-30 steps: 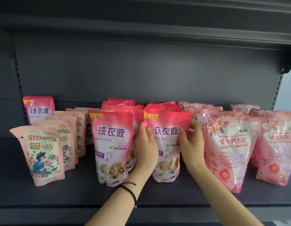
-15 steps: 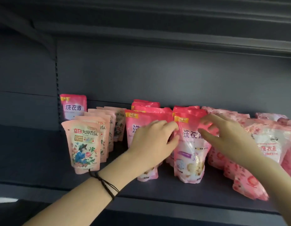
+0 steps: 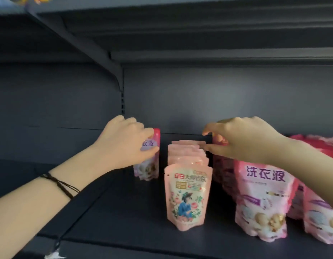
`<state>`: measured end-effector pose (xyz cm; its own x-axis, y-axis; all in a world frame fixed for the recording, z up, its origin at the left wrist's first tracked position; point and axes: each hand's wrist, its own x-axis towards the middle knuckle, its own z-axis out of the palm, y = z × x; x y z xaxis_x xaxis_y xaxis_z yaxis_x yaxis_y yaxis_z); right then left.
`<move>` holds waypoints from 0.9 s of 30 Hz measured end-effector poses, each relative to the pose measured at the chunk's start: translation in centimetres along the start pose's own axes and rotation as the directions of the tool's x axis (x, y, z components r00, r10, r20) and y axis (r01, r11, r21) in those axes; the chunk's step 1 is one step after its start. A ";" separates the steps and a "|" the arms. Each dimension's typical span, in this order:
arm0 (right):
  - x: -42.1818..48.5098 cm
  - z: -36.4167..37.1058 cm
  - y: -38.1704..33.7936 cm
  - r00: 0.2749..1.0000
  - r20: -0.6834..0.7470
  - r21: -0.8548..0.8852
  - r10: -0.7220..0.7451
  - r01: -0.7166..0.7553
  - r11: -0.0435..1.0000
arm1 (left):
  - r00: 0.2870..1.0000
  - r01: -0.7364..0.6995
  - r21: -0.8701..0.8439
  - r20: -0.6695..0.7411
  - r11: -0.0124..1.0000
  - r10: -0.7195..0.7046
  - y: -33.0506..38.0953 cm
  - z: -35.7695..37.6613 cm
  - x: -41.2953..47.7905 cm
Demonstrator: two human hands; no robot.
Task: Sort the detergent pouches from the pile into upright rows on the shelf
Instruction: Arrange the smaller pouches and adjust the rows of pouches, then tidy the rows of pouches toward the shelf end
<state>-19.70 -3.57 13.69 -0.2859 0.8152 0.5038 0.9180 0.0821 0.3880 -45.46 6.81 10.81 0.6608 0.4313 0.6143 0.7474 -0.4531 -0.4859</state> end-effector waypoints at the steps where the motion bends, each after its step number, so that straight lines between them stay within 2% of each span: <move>1: 1.5 0.3 -1.1 1.000 0.014 0.019 0.004 -0.004 1.000 | 1.000 0.002 0.007 0.029 1.000 -0.002 -1.7 1.1 -0.5; 5: 8.8 2.8 -5.4 0.999 0.045 0.039 -0.011 0.009 0.999 | 0.998 0.029 0.035 0.063 0.999 -0.031 -8.8 6.0 -1.3; 10: 16.8 5.4 -6.7 0.972 0.237 0.040 0.009 -0.019 0.999 | 0.989 0.036 0.027 0.143 0.999 -0.039 -13.4 11.7 1.4; 18: 26.2 11.1 -4.2 0.881 0.468 -0.120 0.065 -0.009 0.993 | 0.981 0.009 -0.045 0.194 0.999 0.000 -15.4 19.0 8.7; 22: 27.6 13.7 -4.6 0.870 0.493 -0.087 0.016 0.031 0.996 | 0.961 0.008 -0.202 0.271 0.979 0.048 -14.6 21.9 10.5; 24: 27.9 14.4 -4.8 0.867 0.498 -0.050 0.011 0.016 0.999 | 0.942 0.132 -0.461 0.334 0.878 0.034 -14.5 22.7 10.7; 27: 28.0 14.5 -4.4 0.840 0.541 0.067 0.047 -0.098 0.993 | 0.919 0.303 -0.771 0.391 0.560 0.042 -14.7 23.1 10.6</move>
<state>-27.82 27.22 14.91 -0.0485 0.9985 0.0242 0.9579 0.0396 0.2843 -47.84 36.02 10.07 0.6656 0.6829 0.3010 0.5656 -0.7247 0.3935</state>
